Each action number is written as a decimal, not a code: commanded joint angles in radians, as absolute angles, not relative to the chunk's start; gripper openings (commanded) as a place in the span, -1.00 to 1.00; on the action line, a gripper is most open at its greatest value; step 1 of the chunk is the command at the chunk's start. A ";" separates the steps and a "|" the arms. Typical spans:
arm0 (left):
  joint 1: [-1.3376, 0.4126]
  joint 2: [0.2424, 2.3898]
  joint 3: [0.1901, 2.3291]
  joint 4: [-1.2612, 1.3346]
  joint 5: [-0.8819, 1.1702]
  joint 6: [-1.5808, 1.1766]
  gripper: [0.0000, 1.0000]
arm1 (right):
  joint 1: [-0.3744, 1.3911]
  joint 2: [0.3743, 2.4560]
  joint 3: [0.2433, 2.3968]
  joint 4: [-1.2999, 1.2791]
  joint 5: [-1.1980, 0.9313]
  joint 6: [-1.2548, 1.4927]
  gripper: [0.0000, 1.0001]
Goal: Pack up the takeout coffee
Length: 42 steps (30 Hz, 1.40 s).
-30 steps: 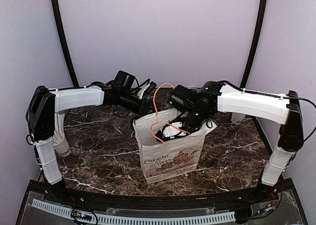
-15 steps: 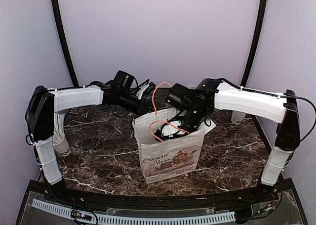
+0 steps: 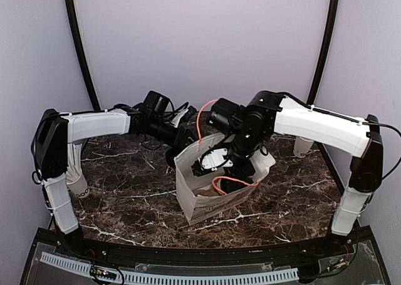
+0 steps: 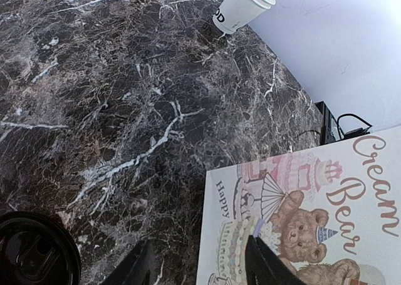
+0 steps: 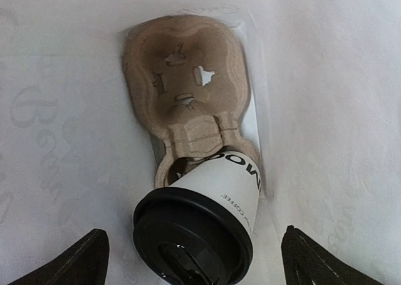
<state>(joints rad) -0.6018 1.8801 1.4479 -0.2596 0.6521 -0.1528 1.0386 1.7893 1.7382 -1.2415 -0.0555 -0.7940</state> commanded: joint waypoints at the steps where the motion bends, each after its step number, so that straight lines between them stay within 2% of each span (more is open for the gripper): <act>1: -0.595 1.831 1.431 -0.262 0.664 -0.137 0.03 | 1.051 1.761 1.759 -1.275 -0.051 -0.776 0.97; 16: -0.595 1.816 1.442 -0.263 0.685 -0.135 0.03 | 1.060 1.750 1.754 -1.258 -0.012 -0.761 0.97; 26: -0.601 1.517 1.412 -0.259 0.731 -0.087 0.03 | 1.069 1.745 1.726 -1.231 0.089 -0.789 0.97; 30: -0.623 1.433 1.383 -0.191 0.775 -0.102 0.10 | 1.068 1.751 1.732 -1.229 0.093 -0.790 0.97; 42: -0.704 1.509 1.461 -0.248 0.793 -0.077 0.06 | 1.069 1.755 1.740 -1.232 0.087 -0.782 0.97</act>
